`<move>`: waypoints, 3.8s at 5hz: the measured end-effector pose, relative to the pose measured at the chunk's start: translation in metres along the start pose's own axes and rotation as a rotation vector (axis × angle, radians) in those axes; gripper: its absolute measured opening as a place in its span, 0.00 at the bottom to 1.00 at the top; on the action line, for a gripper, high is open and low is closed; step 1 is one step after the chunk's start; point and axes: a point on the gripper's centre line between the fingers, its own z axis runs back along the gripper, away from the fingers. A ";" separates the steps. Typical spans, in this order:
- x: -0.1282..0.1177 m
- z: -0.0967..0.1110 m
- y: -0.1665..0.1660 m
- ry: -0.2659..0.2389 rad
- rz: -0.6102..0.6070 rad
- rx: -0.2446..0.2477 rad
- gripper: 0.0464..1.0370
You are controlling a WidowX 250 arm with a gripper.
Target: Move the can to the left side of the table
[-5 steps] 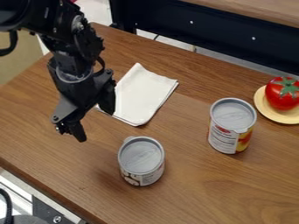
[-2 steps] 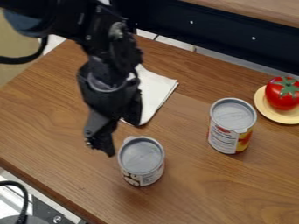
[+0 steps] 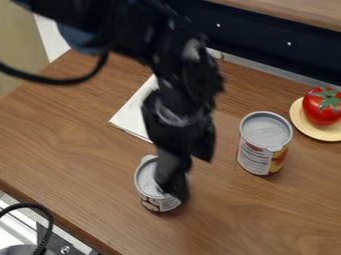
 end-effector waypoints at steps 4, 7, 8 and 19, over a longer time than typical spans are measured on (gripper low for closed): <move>-0.005 -0.046 -0.001 0.029 0.058 -0.006 0.96; 0.047 -0.057 0.004 -0.067 0.072 0.039 0.96; 0.065 -0.057 0.002 -0.089 0.063 0.032 0.96; 0.168 -0.015 -0.004 -0.136 0.031 0.035 0.96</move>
